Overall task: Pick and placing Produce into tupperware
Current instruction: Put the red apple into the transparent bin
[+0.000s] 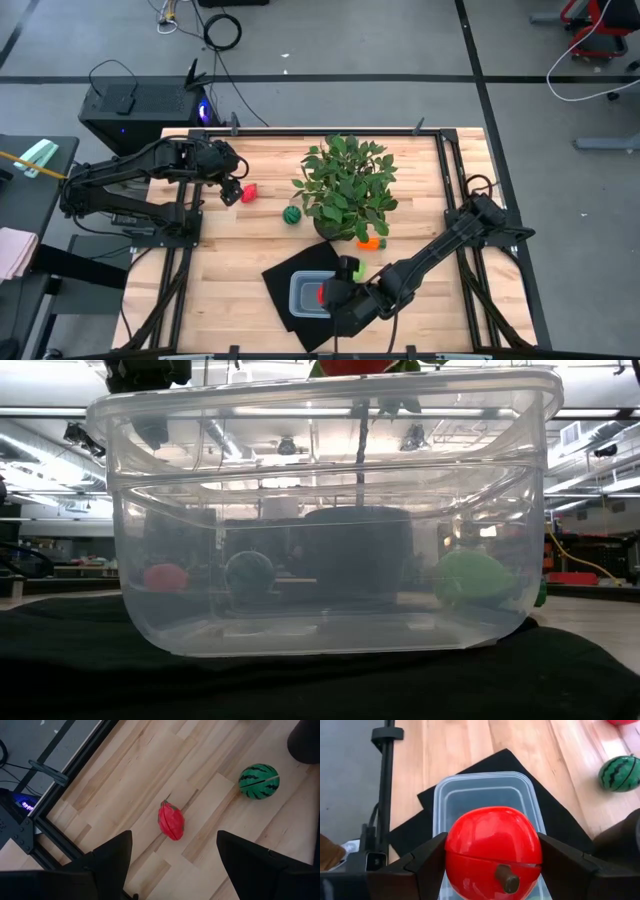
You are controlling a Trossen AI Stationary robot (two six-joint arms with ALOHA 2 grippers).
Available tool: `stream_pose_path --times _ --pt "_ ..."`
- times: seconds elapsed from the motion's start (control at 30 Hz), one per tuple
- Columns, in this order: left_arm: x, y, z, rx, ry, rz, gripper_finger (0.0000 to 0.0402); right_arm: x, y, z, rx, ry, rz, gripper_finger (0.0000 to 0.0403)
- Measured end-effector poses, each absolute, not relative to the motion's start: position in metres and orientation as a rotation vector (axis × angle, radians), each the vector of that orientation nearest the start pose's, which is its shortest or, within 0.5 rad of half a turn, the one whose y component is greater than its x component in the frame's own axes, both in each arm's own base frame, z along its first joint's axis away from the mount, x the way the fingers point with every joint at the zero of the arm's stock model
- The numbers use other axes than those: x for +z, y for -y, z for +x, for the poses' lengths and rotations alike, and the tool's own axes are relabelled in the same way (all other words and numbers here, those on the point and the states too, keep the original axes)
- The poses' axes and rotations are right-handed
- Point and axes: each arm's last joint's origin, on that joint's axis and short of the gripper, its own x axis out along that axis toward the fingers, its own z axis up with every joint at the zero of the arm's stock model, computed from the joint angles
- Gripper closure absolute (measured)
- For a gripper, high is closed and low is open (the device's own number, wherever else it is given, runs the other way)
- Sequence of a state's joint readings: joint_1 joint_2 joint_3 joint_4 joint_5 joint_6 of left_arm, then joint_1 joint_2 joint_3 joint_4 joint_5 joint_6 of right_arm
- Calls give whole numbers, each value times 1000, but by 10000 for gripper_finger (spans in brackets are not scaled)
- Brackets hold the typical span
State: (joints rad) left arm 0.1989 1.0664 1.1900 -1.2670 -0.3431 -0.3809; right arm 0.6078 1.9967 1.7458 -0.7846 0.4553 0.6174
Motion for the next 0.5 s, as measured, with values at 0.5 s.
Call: stream_pose_path --times 0.5 --pt "339 -43 165 689 -1018 -249 104 237 -212 366 -159 -971 41 124"
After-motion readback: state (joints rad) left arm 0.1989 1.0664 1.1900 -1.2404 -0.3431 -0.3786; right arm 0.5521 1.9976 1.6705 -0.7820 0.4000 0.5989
